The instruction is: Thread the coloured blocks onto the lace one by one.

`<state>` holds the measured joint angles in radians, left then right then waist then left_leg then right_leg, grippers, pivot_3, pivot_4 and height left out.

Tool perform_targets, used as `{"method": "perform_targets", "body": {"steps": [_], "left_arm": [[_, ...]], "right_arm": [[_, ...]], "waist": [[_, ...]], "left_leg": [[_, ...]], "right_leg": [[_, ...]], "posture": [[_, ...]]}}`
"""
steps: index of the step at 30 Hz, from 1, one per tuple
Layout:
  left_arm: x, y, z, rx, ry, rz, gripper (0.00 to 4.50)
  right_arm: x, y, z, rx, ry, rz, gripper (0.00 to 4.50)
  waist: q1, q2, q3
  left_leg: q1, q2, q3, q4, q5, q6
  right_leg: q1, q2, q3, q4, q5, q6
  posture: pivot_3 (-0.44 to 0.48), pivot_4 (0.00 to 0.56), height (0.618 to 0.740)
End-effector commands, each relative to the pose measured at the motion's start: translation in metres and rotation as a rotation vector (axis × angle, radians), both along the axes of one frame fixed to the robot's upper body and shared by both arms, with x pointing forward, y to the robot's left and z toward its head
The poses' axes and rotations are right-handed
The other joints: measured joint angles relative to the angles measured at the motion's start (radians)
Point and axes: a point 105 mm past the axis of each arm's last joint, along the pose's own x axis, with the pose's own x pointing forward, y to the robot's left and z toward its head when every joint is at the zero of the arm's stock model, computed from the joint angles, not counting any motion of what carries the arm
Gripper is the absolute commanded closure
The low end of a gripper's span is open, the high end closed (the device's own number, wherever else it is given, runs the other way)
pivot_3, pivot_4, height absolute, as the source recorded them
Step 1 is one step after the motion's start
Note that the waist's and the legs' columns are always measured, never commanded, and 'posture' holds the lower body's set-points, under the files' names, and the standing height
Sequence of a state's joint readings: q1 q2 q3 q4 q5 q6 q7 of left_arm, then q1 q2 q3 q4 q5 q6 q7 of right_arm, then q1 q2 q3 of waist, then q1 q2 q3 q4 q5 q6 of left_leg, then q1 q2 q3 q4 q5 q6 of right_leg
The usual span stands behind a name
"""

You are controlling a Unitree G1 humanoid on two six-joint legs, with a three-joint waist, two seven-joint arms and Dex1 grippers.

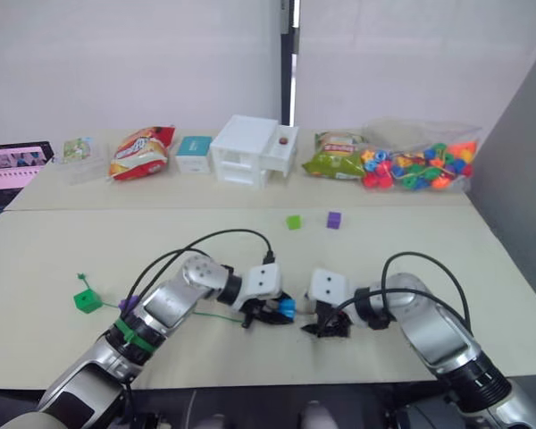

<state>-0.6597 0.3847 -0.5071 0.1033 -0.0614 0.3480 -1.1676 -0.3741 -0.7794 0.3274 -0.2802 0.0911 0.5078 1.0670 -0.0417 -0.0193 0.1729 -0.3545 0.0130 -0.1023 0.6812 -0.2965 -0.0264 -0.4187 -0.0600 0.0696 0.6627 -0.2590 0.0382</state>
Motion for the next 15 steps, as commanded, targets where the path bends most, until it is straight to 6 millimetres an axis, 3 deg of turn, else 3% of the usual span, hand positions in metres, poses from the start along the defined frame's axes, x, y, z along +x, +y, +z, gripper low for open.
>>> {"method": "perform_targets", "body": {"steps": [1,7,15], "left_arm": [[-0.001,-0.001,0.013,-0.039,-0.027,-0.012,3.12],[-0.004,0.002,0.012,-0.036,-0.021,-0.016,3.12],[-0.010,0.021,0.010,-0.011,-0.005,0.015,3.12]], "right_arm": [[0.006,-0.006,-0.005,-0.029,-0.013,-0.029,2.53],[0.006,-0.007,-0.004,-0.032,-0.015,-0.020,4.48],[0.001,-0.004,0.001,-0.043,-0.015,0.024,4.50]], "waist": [[0.000,0.000,0.000],[0.001,0.000,0.000],[0.001,0.000,0.000]], "left_leg": [[0.000,0.000,0.000,0.000,0.000,0.000],[0.000,0.000,0.000,0.000,0.000,0.000],[0.000,0.000,0.000,0.000,0.000,0.000]], "right_leg": [[0.000,0.000,0.000,0.000,0.000,0.000],[0.000,0.000,0.000,0.000,0.000,0.000],[0.000,0.000,0.000,0.000,0.000,0.000]], "posture": [[0.000,0.150,0.740],[0.000,0.150,0.740],[0.000,0.150,0.740]]}}
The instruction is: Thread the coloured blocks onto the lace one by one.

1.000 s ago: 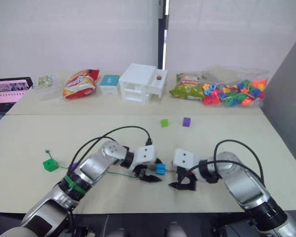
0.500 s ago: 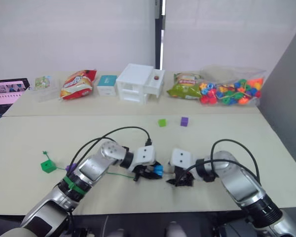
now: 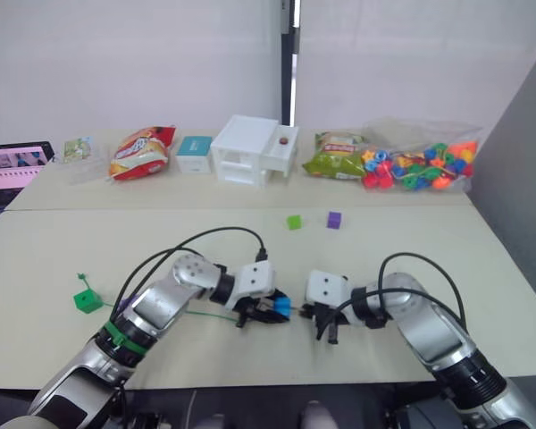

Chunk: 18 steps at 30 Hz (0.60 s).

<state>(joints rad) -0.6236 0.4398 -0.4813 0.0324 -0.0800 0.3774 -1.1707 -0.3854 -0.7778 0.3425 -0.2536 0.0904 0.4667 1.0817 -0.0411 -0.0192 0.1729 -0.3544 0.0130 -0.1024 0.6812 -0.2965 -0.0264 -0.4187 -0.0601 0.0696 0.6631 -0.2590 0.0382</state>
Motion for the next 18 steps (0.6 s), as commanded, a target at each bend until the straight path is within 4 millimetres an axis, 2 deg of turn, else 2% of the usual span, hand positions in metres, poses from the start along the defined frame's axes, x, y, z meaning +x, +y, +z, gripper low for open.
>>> {"method": "perform_targets", "body": {"steps": [1,4,6,7,8,12,13,16,18], "left_arm": [[-0.007,0.012,0.006,-0.011,-0.001,0.005,3.12],[-0.009,0.032,0.003,0.013,0.007,0.050,3.12],[-0.013,0.059,-0.002,0.052,0.015,0.096,3.12],[-0.015,0.081,-0.005,0.086,0.020,0.132,3.12],[-0.016,0.096,-0.007,0.108,0.023,0.154,3.12],[-0.013,0.156,-0.006,0.231,0.001,0.251,3.12],[-0.013,0.165,-0.005,0.248,-0.004,0.264,3.12],[-0.013,0.210,-0.006,0.348,0.000,0.320,3.12],[-0.015,0.225,-0.006,0.378,0.003,0.335,3.12]], "right_arm": [[-0.001,-0.006,0.003,-0.043,-0.009,0.001,4.50],[-0.004,-0.008,0.002,-0.062,-0.007,0.011,4.50],[-0.007,-0.013,0.001,-0.068,0.008,0.007,4.50],[-0.007,-0.016,0.000,-0.072,0.010,-0.003,4.50],[-0.007,-0.018,0.000,-0.075,0.010,-0.009,4.50],[-0.009,-0.015,0.002,-0.066,0.007,-0.002,4.50],[-0.009,-0.014,0.003,-0.063,0.007,0.001,4.50],[-0.009,-0.010,0.004,-0.056,0.006,0.012,4.50],[-0.009,-0.008,0.004,-0.055,0.004,0.014,4.50]], "waist": [[0.000,0.000,0.000],[0.000,0.000,0.000],[-0.002,0.000,0.000],[-0.002,0.000,0.000],[-0.005,0.000,0.000],[-0.003,0.000,0.000],[-0.003,0.000,0.000],[-0.003,0.000,0.000],[-0.008,0.001,0.000]], "left_leg": [[0.000,0.000,0.000,0.000,0.000,0.000],[0.000,0.000,0.000,-0.001,0.000,0.000],[0.000,0.000,0.000,-0.001,0.000,0.000],[0.000,0.000,0.000,-0.001,0.000,0.000],[0.000,0.000,0.000,-0.001,0.000,0.000],[0.001,0.001,0.000,-0.002,0.000,0.000],[0.001,0.001,0.000,-0.002,0.000,0.000],[0.001,0.001,0.001,-0.002,0.000,0.000],[0.001,0.002,0.001,-0.002,0.000,0.000]], "right_leg": [[0.000,0.000,0.000,0.000,0.000,0.000],[-0.001,0.000,0.000,0.000,0.000,0.000],[-0.001,0.000,0.000,0.000,0.000,0.000],[-0.001,0.000,0.000,0.000,0.000,0.000],[-0.001,0.000,0.000,0.000,0.000,0.000],[-0.001,0.000,0.000,0.000,0.000,0.000],[-0.001,0.000,0.000,-0.001,0.000,0.000],[0.000,0.000,0.000,-0.001,0.000,0.000],[-0.001,0.001,0.000,0.000,0.000,0.000]], "posture": [[0.000,0.150,0.740],[0.000,0.150,0.740],[0.000,0.150,0.740],[0.000,0.150,0.740],[0.000,0.150,0.740],[0.000,0.150,0.740],[0.000,0.150,0.740],[0.000,0.150,0.740],[0.000,0.150,0.740]]}}
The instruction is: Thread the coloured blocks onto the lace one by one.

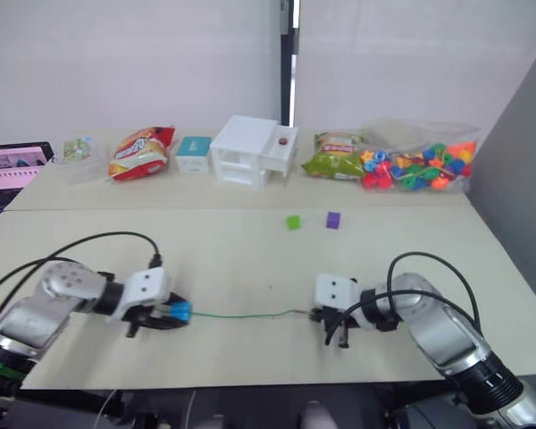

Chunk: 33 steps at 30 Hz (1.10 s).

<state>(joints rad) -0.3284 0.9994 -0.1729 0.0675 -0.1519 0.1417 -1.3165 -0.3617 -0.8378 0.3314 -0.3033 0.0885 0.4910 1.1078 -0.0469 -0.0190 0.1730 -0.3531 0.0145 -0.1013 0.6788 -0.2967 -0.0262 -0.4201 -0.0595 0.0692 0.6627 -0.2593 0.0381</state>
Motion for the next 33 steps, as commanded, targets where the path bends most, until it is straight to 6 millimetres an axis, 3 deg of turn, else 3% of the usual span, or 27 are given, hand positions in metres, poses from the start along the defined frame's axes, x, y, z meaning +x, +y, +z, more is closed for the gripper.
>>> {"method": "perform_targets", "body": {"steps": [1,6,10,12,17,19,24,28,33], "left_arm": [[-0.004,0.037,-0.008,0.095,0.027,0.067,3.12],[-0.005,0.051,-0.012,0.138,0.008,0.083,3.12],[-0.004,0.049,-0.010,0.113,0.000,0.091,3.12],[-0.001,0.044,-0.004,0.077,-0.020,0.101,2.07],[-0.004,0.028,0.015,0.013,-0.002,0.062,0.47],[-0.004,0.015,0.028,-0.040,-0.002,0.040,0.03],[-0.012,-0.044,0.052,-0.222,0.006,-0.074,0.03],[-0.008,-0.094,0.049,-0.315,-0.026,-0.118,0.03],[0.002,-0.133,0.035,-0.354,-0.054,-0.142,0.03]], "right_arm": [[-0.001,0.003,0.003,0.000,-0.008,0.011,4.50],[0.000,0.003,0.003,-0.002,-0.011,0.017,4.50],[0.001,0.004,0.004,-0.002,-0.013,0.020,4.50],[0.001,0.006,0.005,0.003,-0.014,0.026,4.50],[0.000,0.018,0.009,0.026,-0.014,0.053,4.50],[-0.002,0.022,0.010,0.033,-0.010,0.065,4.50],[-0.003,0.040,0.015,0.035,-0.017,0.095,4.50],[0.000,0.051,0.014,0.020,-0.027,0.099,4.50],[0.005,0.055,0.014,-0.002,-0.037,0.087,4.50]], "waist": [[-0.003,0.001,0.000],[-0.002,0.001,0.000],[-0.002,0.002,-0.001],[-0.002,0.002,-0.001],[-0.004,0.002,0.000],[-0.001,0.001,0.000],[0.005,0.001,0.000],[0.006,0.001,0.000],[0.003,0.001,0.000]], "left_leg": [[0.000,0.000,0.000,-0.001,0.000,0.000],[0.000,0.000,0.000,-0.001,0.000,0.000],[0.000,0.000,0.001,-0.001,0.000,0.000],[0.000,0.000,0.001,-0.001,0.000,0.000],[0.000,0.000,0.001,-0.001,0.000,0.000],[-0.001,0.000,0.001,-0.001,0.000,0.000],[-0.003,0.000,0.000,0.000,0.000,0.000],[-0.003,-0.001,0.000,0.001,0.000,0.000],[-0.003,-0.001,0.000,0.001,0.000,0.000]], "right_leg": [[0.000,0.000,0.000,0.000,0.000,0.000],[0.000,0.000,0.000,0.000,0.000,0.000],[0.000,0.000,0.000,0.001,0.000,0.000],[0.000,0.000,0.000,0.001,0.000,0.000],[-0.001,0.000,0.000,0.001,0.000,0.000],[-0.002,0.000,0.000,0.001,0.000,0.000],[-0.002,0.000,0.000,0.001,0.000,0.000],[-0.001,-0.001,0.000,0.001,0.000,0.000],[-0.002,0.000,0.000,0.001,0.000,0.000]], "posture": [[0.000,0.150,0.740],[0.000,0.150,0.740],[0.000,0.150,0.740],[0.000,0.150,0.740],[0.000,0.150,0.740],[0.000,0.150,0.740],[0.000,0.150,0.740],[0.000,0.150,0.740],[0.000,0.150,0.740]]}}
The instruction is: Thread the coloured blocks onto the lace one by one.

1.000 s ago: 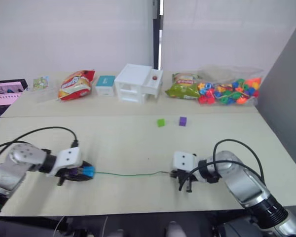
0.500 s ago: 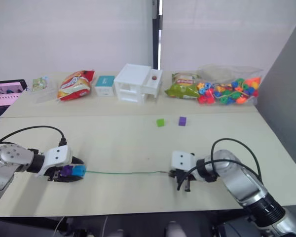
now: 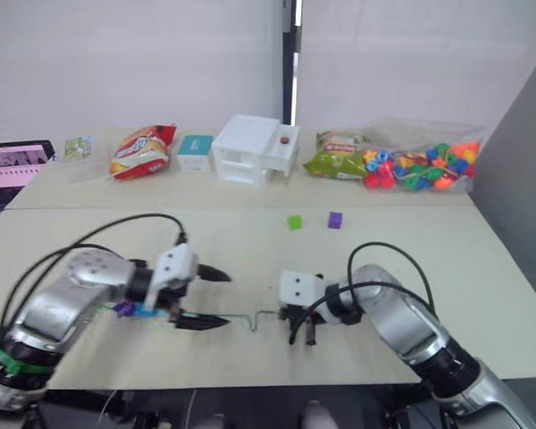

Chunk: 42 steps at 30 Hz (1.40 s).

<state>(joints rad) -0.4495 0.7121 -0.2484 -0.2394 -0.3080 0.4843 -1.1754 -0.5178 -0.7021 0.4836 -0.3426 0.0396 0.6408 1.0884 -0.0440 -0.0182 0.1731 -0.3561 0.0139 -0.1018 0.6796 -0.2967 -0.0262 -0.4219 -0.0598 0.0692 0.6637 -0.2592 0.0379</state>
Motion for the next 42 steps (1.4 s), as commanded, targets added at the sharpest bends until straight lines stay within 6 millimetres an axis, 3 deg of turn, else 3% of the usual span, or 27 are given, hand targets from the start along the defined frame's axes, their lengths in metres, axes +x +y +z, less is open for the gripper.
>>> {"method": "perform_targets", "body": {"steps": [1,10,24,40,41,42], "left_arm": [[0.007,-0.018,-0.001,0.006,-0.055,-0.009,0.03],[0.011,-0.035,-0.018,0.022,-0.039,-0.058,0.03],[0.015,-0.044,-0.024,0.015,-0.025,-0.059,4.46],[0.016,-0.043,-0.017,-0.009,-0.019,-0.067,4.46],[0.015,-0.041,-0.017,-0.005,-0.018,-0.070,4.50],[0.015,-0.040,-0.017,-0.001,-0.018,-0.071,4.50]], "right_arm": [[0.004,0.003,0.007,-0.010,-0.038,-0.002,4.50],[0.004,0.004,0.011,-0.016,-0.042,-0.006,4.50],[0.003,0.004,0.013,-0.008,-0.041,-0.018,4.50],[-0.001,0.003,0.011,-0.005,-0.035,-0.025,4.50],[0.000,0.002,0.012,0.008,-0.037,-0.041,3.81],[-0.001,0.001,0.013,0.019,-0.036,-0.054,3.55]], "waist": [[0.000,0.000,0.000],[0.001,0.000,0.000],[0.001,0.000,0.000],[0.001,0.000,0.000],[0.002,0.000,0.000],[0.002,0.000,0.000]], "left_leg": [[0.000,0.000,0.000,0.000,0.000,0.000],[0.000,0.000,0.000,0.000,0.000,0.000],[0.000,0.000,-0.001,0.000,0.000,0.000],[0.000,0.000,-0.001,0.000,0.000,0.000],[0.000,0.000,-0.001,0.000,0.000,0.000],[0.000,0.000,-0.001,0.000,0.000,0.000]], "right_leg": [[0.000,0.000,0.000,0.000,0.000,0.000],[0.000,0.000,0.000,0.000,0.000,0.000],[0.000,0.000,0.000,0.000,0.000,0.000],[0.000,0.000,0.000,0.000,0.000,0.000],[0.000,0.000,0.000,0.000,0.000,0.000],[0.000,0.000,0.000,0.000,0.000,0.000]], "posture": [[0.000,0.150,0.740],[0.000,0.150,0.740],[0.000,0.150,0.740],[0.000,0.150,0.740],[0.000,0.150,0.740],[0.000,0.150,0.740]]}}
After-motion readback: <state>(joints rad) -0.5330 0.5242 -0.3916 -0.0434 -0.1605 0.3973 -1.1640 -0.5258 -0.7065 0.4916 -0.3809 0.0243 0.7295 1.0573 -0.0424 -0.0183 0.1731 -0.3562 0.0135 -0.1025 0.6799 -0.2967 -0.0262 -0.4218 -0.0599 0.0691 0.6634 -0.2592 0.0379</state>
